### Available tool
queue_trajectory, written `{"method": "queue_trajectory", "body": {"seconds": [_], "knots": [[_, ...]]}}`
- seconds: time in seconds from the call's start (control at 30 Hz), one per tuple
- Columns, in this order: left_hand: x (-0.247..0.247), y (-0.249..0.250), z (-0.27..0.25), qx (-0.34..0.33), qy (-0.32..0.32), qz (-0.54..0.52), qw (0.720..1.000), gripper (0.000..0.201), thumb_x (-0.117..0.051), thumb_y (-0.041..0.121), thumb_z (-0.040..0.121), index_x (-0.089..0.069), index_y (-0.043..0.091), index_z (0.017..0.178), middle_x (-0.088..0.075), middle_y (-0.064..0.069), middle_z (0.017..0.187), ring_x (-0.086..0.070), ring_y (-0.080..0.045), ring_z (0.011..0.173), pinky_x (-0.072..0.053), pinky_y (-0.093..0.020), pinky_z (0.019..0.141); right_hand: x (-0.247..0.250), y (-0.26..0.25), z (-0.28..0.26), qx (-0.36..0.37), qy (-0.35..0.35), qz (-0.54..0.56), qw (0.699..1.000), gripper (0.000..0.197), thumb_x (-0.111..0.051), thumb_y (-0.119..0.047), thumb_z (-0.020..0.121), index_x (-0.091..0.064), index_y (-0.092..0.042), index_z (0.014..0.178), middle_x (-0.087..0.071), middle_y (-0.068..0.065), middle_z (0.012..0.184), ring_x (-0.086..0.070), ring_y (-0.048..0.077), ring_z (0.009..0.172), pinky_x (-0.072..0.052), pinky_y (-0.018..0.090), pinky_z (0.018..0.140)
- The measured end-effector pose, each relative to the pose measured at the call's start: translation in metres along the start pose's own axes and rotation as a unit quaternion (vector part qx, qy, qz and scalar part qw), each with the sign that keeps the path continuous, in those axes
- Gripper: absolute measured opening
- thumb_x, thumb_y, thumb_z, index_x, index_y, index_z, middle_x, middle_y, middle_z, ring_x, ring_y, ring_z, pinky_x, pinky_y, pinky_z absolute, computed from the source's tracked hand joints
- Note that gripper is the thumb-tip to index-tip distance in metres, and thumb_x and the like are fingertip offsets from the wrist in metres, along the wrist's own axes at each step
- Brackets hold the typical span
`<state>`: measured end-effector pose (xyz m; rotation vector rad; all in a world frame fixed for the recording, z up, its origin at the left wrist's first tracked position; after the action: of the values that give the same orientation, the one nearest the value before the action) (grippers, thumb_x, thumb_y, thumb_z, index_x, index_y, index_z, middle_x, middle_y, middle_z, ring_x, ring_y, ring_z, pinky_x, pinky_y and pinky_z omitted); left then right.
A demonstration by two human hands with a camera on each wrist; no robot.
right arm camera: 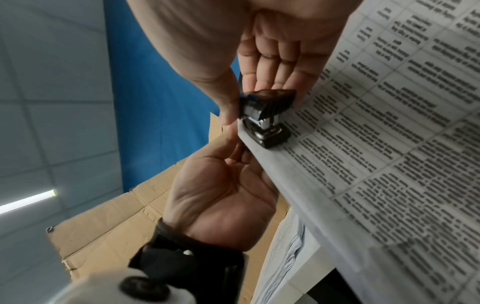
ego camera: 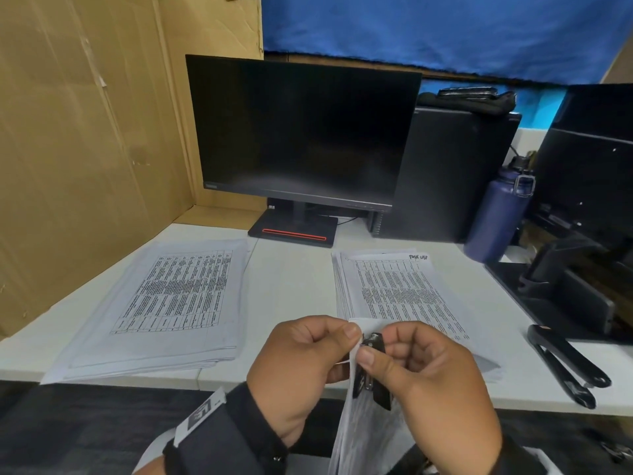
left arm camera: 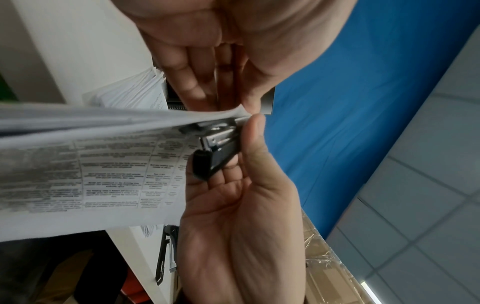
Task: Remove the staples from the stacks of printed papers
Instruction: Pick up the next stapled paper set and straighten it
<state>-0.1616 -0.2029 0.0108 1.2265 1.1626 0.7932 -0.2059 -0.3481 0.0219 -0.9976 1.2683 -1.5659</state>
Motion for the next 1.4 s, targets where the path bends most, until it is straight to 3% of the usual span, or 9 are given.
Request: {"method": "queue_trajectory", "body": {"seconds": [0.2,0.37,0.5,0.7,0.9,1.0,1.1,1.23,1.4], "knots": [[0.002,0.004,0.001,0.004,-0.007,-0.016,1.000,0.026,-0.066,0.003,0.093,-0.078,0.009,0.070,-0.076,-0.015,0.078,-0.073,-0.019,0.068,-0.059,-0.024,0.061,-0.001,0.001,0.002,0.010,-0.024,0.004,1.000,0.015,-0.081,-0.002,0.077,-0.074,-0.015,0.079,-0.076,0.007,0.075,-0.070,0.016,0.067,-0.054,0.017,0.061],[0.005,0.002,0.003,0.014,0.001,-0.003,1.000,0.027,-0.067,0.008,0.093,-0.080,0.013,0.070,-0.077,-0.014,0.079,-0.073,-0.019,0.070,-0.061,-0.029,0.066,-0.003,0.006,0.004,-0.003,-0.043,-0.014,0.999,0.016,-0.078,-0.009,0.084,-0.076,-0.025,0.083,-0.077,0.007,0.079,-0.072,0.026,0.075,-0.058,0.036,0.076],[0.003,-0.005,0.001,0.035,0.002,-0.017,0.999,0.021,-0.069,0.012,0.094,-0.081,0.010,0.076,-0.075,-0.030,0.091,-0.071,-0.027,0.077,-0.064,-0.039,0.078,0.003,-0.003,0.002,0.068,-0.002,-0.102,0.992,0.025,-0.089,-0.011,0.069,-0.070,-0.024,0.078,-0.073,-0.003,0.078,-0.066,0.009,0.069,-0.054,0.017,0.067],[0.000,-0.010,0.001,0.048,-0.001,-0.007,0.999,0.025,-0.068,0.014,0.095,-0.078,0.012,0.072,-0.072,-0.017,0.078,-0.068,-0.022,0.068,-0.062,-0.036,0.070,-0.002,-0.020,-0.009,0.286,0.018,-0.329,0.900,0.027,-0.083,-0.028,0.072,-0.061,-0.034,0.086,-0.055,-0.020,0.085,-0.056,0.003,0.082,-0.046,0.020,0.068],[0.002,-0.019,0.004,0.087,0.001,-0.018,0.996,0.019,-0.067,0.013,0.096,-0.077,0.006,0.081,-0.075,-0.019,0.084,-0.068,-0.029,0.078,-0.056,-0.054,0.094,-0.007,-0.026,-0.017,0.420,0.027,-0.430,0.798,0.015,-0.079,-0.018,0.075,-0.068,-0.019,0.085,-0.057,-0.005,0.080,-0.053,0.022,0.075,-0.040,0.034,0.068],[0.003,-0.025,0.006,0.120,-0.002,-0.057,0.991,0.016,-0.068,0.011,0.095,-0.077,0.003,0.085,-0.076,-0.019,0.088,-0.071,-0.027,0.077,-0.059,-0.049,0.090,-0.008,-0.025,-0.017,0.439,0.026,-0.443,0.781,0.011,-0.079,-0.019,0.078,-0.073,-0.016,0.087,-0.059,-0.003,0.082,-0.055,0.024,0.075,-0.042,0.035,0.069],[0.007,-0.031,0.010,0.137,0.000,-0.085,0.987,0.013,-0.068,0.010,0.094,-0.076,0.000,0.090,-0.077,-0.020,0.091,-0.073,-0.027,0.074,-0.061,-0.042,0.081,-0.004,-0.023,-0.010,0.411,0.014,-0.399,0.820,0.014,-0.080,-0.025,0.079,-0.074,-0.019,0.090,-0.062,-0.007,0.083,-0.058,0.017,0.079,-0.045,0.030,0.072],[0.019,-0.035,0.016,0.154,0.026,-0.088,0.984,0.018,-0.067,0.012,0.095,-0.074,-0.004,0.100,-0.077,-0.021,0.094,-0.072,-0.030,0.074,-0.059,-0.039,0.073,0.031,-0.022,0.021,0.235,0.072,-0.244,0.938,0.020,-0.086,-0.026,0.075,-0.072,-0.032,0.087,-0.070,-0.017,0.084,-0.065,0.005,0.080,-0.047,0.012,0.074],[0.044,-0.026,0.027,0.156,0.064,-0.048,0.984,0.019,-0.067,0.020,0.096,-0.075,0.003,0.095,-0.077,-0.020,0.091,-0.070,-0.026,0.062,-0.052,-0.027,0.046,0.130,-0.003,0.069,0.052,0.203,-0.327,0.921,0.030,-0.084,-0.030,0.079,-0.055,-0.025,0.085,-0.068,-0.007,0.080,-0.064,0.014,0.072,-0.049,0.033,0.068]]}}
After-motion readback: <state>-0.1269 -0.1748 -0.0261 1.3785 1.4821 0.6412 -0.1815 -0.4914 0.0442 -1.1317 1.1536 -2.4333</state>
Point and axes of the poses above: each hand's wrist, its own z-axis towards the middle knuckle, its own x-axis out of the back of the hand, y = z × x, the point moved 7 cm from there along z, towards the middle knuckle
